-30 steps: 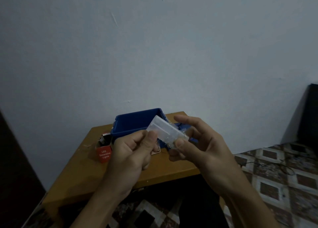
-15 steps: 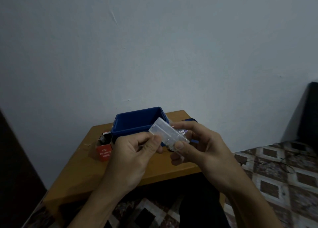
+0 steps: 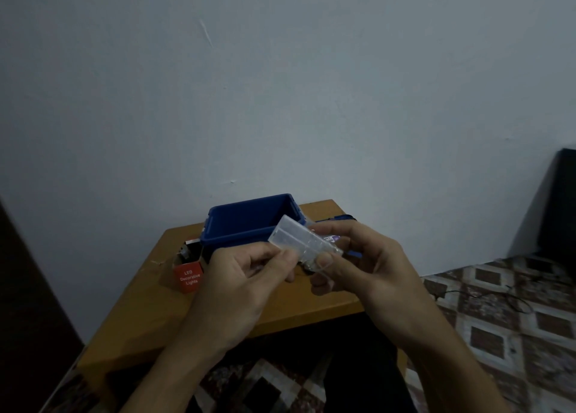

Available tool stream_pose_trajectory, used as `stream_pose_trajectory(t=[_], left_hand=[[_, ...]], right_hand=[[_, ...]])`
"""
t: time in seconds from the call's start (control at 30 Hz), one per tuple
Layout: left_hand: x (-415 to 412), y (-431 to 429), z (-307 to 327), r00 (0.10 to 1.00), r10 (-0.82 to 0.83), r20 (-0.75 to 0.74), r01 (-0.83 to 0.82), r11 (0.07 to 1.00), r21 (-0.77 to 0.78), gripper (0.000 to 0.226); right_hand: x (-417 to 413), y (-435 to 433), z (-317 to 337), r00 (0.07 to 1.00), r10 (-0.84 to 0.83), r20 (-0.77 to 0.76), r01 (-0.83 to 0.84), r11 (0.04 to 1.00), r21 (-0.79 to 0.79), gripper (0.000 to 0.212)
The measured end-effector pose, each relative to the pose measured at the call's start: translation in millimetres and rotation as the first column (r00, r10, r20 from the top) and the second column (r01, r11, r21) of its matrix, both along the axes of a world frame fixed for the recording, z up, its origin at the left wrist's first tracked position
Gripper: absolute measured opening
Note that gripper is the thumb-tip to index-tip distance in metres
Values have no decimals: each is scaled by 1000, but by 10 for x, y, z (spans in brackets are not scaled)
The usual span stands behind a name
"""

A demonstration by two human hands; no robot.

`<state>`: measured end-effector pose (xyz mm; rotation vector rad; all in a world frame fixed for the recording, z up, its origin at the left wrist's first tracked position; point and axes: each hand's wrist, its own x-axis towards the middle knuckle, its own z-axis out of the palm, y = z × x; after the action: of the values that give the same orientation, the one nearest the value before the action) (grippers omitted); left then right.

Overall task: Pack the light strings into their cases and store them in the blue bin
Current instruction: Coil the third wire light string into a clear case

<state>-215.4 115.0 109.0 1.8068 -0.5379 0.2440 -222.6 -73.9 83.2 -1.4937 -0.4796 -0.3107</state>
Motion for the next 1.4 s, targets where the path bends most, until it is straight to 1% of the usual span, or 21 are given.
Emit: stream_pose_trajectory(t=[0.03,0.1,0.17,0.23,0.33,0.4,0.53,0.67,0.83,0.93,0.97,1.07,1.13,1.2,1.23,1.33,1.4], left_hand=[[-3,12,10,1000,-3,-30,3,1000,11,34],[-3,36,33,994,-10,-105,9,1000,-10,27],[-25,39,53,988,-12,-152,10,1000,-13,31],[-58,34,56,986,-10,-163,15,1000,26,30],[-79,51,35,987,-6,-159,17,997,72,21],[-83,60,13,991,-8,-136,20,996,86,18],[-127,54,2,1000,16,-20,-12,988,153,18],[-213,52,89,999,-16,40,7,978,208,25],[-262,75,256,992,-34,125,-13,934,356,18],[-249,82,407,976,-60,211,-47,881,470,17],[-230,78,468,962,-69,263,-85,843,532,18],[-123,57,653,900,-135,414,-215,687,694,22],[-12,47,743,877,-184,444,-244,625,742,20],[98,37,816,878,-214,429,-227,602,766,16],[151,32,847,891,-222,395,-192,605,773,14],[283,43,909,959,-214,185,4,665,747,10],[355,72,916,975,-211,61,107,697,709,9]], right_hand=[[-3,-1,5,1000,-17,1,17,1000,-2,26],[-8,-15,11,999,-41,-6,41,999,6,26],[-12,-29,14,999,-51,-19,51,998,22,26],[-9,-29,11,998,-53,-23,54,998,43,26],[4,-21,5,998,-59,-32,62,993,105,27],[16,-40,2,996,-75,-40,80,985,150,29],[27,-74,-5,996,-67,-56,77,976,204,27],[27,-59,-19,991,-124,-51,130,983,127,28],[13,-43,-8,989,-140,-41,141,990,15,23],[1,-27,-10,993,-117,-29,114,991,-76,22],[-4,-23,-9,994,-108,-27,105,989,-104,22],[-28,-21,10,996,-73,-52,64,984,-164,22],[-54,-9,37,997,-31,-78,17,986,-164,21],[-77,2,63,995,20,-99,-33,992,-126,19],[-84,0,71,994,38,-107,-49,993,-106,20],[-93,-25,85,989,72,-126,-83,993,-84,20],[-96,-45,87,985,104,-138,-116,990,-80,21]])
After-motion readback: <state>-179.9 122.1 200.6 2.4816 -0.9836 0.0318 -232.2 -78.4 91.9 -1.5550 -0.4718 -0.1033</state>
